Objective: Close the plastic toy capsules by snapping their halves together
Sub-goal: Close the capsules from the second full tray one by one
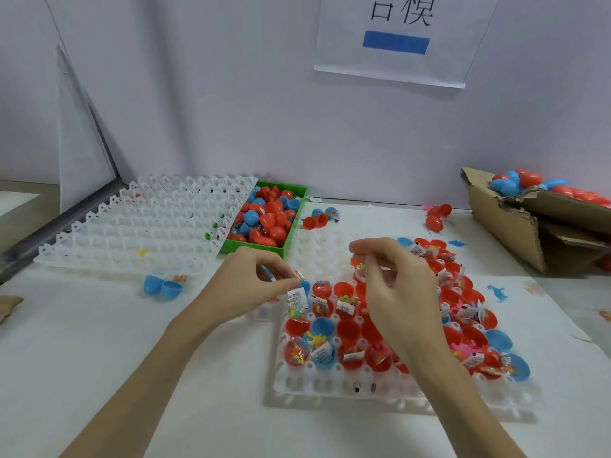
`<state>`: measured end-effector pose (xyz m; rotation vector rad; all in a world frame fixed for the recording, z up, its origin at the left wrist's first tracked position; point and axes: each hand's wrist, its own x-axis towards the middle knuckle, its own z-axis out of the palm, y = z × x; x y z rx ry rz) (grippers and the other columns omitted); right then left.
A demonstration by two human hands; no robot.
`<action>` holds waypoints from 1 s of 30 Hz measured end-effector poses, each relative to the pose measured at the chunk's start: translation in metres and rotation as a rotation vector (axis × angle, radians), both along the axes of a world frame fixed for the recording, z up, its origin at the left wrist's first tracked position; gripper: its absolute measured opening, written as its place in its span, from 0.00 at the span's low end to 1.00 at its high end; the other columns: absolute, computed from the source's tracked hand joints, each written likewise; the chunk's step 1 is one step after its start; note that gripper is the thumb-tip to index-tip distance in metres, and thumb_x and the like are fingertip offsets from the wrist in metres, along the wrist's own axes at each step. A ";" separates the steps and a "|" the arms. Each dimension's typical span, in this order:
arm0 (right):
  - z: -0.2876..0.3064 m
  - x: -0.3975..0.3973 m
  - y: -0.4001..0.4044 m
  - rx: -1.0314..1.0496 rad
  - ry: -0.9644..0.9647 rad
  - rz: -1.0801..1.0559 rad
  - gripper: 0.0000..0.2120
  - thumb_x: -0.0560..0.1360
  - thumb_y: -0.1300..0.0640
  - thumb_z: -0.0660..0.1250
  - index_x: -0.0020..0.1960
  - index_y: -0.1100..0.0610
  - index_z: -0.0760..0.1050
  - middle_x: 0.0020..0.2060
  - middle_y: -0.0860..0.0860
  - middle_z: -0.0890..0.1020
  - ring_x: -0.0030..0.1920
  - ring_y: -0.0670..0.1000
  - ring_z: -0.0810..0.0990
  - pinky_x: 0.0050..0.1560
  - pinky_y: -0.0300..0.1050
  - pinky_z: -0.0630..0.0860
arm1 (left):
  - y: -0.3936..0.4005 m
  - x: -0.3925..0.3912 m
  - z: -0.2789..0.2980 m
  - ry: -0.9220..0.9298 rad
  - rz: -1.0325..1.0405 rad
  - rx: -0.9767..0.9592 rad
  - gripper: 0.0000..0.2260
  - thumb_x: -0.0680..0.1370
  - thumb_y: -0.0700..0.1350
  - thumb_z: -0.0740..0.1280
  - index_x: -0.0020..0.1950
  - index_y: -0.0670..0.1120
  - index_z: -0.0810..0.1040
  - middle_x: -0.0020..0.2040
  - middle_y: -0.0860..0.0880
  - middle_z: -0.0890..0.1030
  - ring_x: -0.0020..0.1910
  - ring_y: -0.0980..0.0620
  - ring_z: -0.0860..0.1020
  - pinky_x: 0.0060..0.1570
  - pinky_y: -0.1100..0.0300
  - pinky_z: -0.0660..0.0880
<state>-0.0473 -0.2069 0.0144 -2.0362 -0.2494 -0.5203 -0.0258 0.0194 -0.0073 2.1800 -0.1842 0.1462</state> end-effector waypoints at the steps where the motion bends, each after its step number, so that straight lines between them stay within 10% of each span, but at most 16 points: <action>1: 0.000 -0.001 0.001 -0.003 0.000 0.007 0.14 0.82 0.65 0.63 0.55 0.48 0.81 0.49 0.34 0.82 0.53 0.34 0.80 0.52 0.27 0.76 | -0.001 0.000 0.000 0.002 0.006 -0.006 0.04 0.73 0.52 0.79 0.44 0.53 0.88 0.40 0.56 0.86 0.36 0.54 0.84 0.35 0.67 0.78; 14: -0.006 -0.015 0.023 -0.615 0.022 0.318 0.22 0.76 0.70 0.66 0.54 0.44 0.85 0.72 0.41 0.70 0.73 0.46 0.60 0.70 0.42 0.66 | -0.002 0.005 -0.007 -0.020 -0.005 0.060 0.03 0.77 0.53 0.75 0.49 0.57 0.88 0.40 0.55 0.86 0.36 0.55 0.83 0.42 0.56 0.83; 22: -0.008 -0.016 0.024 -0.670 0.074 0.283 0.21 0.79 0.66 0.65 0.59 0.42 0.82 0.77 0.44 0.66 0.77 0.50 0.54 0.76 0.52 0.62 | -0.006 0.005 -0.010 -0.031 -0.024 0.063 0.02 0.78 0.51 0.75 0.46 0.55 0.85 0.32 0.55 0.76 0.30 0.60 0.71 0.33 0.68 0.68; 30: -0.004 -0.017 0.029 -0.811 0.124 0.268 0.24 0.78 0.63 0.66 0.68 0.41 0.76 0.81 0.46 0.59 0.81 0.54 0.49 0.80 0.55 0.53 | -0.007 0.001 -0.002 -0.088 -0.005 -0.077 0.03 0.76 0.45 0.78 0.46 0.51 0.86 0.44 0.55 0.83 0.39 0.53 0.80 0.42 0.60 0.80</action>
